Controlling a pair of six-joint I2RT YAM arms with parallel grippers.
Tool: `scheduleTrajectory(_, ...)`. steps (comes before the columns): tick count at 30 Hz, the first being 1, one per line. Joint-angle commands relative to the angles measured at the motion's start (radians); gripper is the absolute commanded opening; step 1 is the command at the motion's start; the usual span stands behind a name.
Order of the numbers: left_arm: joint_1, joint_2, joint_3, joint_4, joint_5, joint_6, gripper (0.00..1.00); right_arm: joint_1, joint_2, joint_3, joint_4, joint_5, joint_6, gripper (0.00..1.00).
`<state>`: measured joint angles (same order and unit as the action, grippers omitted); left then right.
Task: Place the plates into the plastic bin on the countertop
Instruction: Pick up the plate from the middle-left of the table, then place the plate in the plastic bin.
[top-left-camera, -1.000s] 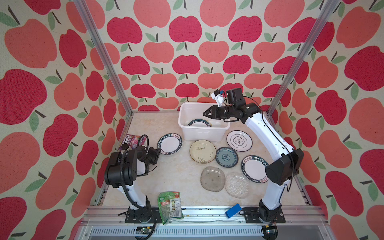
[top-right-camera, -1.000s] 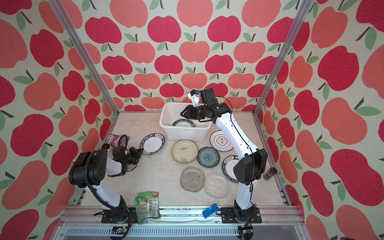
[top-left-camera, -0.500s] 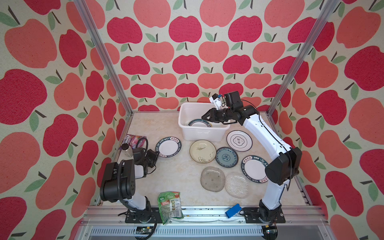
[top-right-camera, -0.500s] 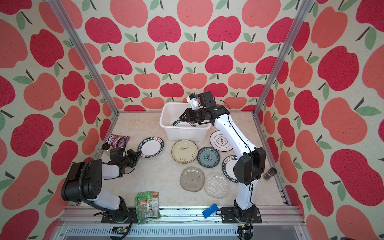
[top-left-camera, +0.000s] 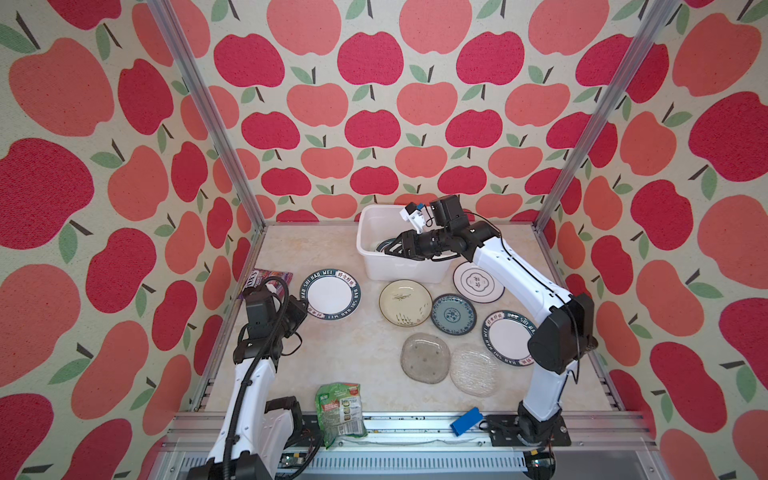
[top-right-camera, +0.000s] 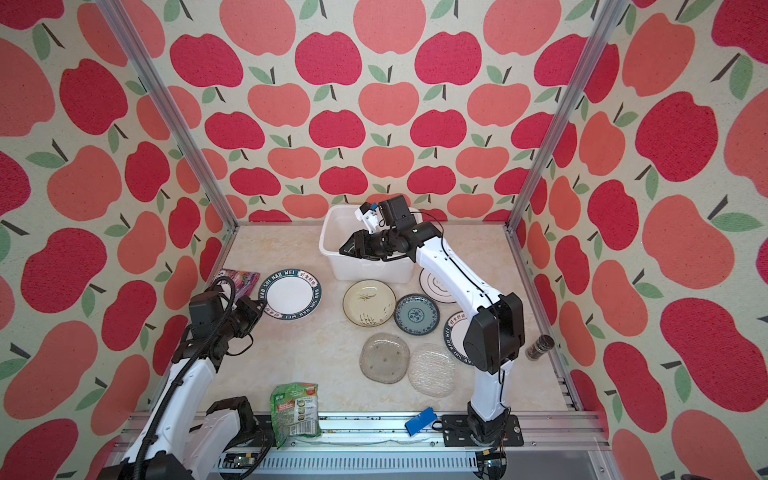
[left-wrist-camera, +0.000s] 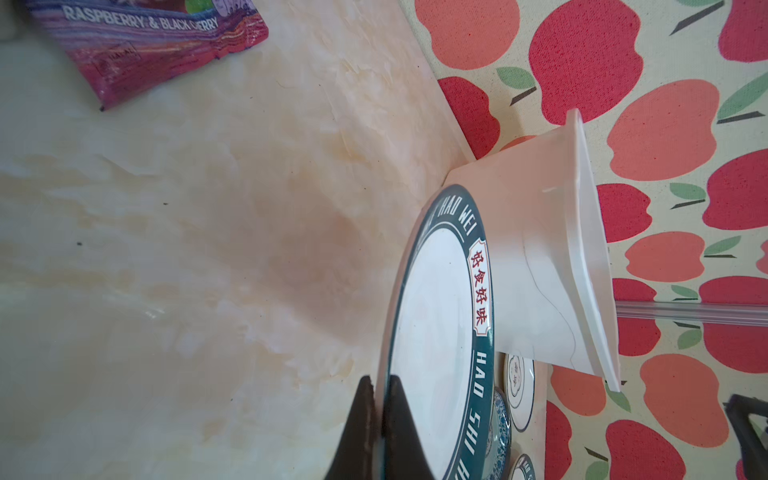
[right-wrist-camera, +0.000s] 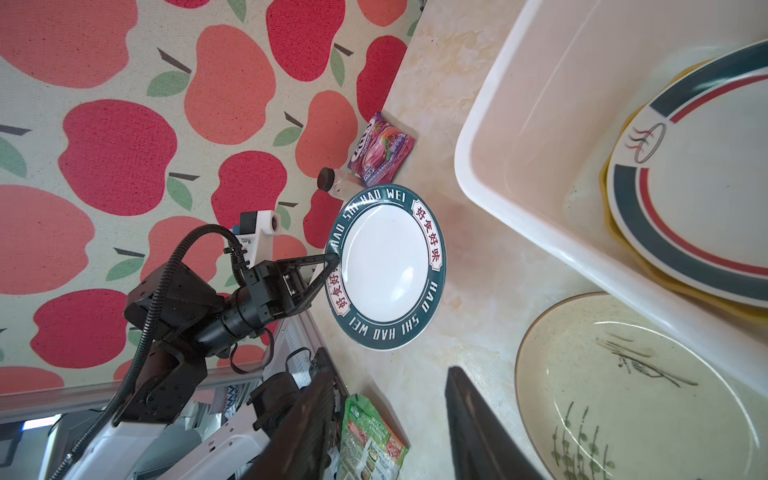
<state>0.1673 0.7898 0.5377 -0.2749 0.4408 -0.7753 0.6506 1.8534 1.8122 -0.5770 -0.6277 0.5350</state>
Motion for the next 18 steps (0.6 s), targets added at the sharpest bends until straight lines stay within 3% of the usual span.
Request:
scheduleTrajectory(1, -0.006, -0.102, 0.084, -0.154, 0.062, 0.013, 0.0, 0.02, -0.037, -0.054, 0.054, -0.041, 0.036, 0.52)
scheduleTrajectory(6, -0.027, -0.173, 0.135, -0.223, 0.099, 0.001, 0.0, 0.045, -0.069, -0.136, 0.114, -0.058, 0.065, 0.52)
scheduleTrajectory(11, -0.059, -0.201, 0.105, -0.134, 0.145, -0.076, 0.0, 0.083, -0.097, -0.191, 0.161, -0.067, 0.081, 0.5)
scheduleTrajectory(18, -0.18, -0.201, 0.107, -0.083, 0.071, -0.105, 0.0, 0.109, -0.134, -0.274, 0.192, -0.048, 0.091, 0.51)
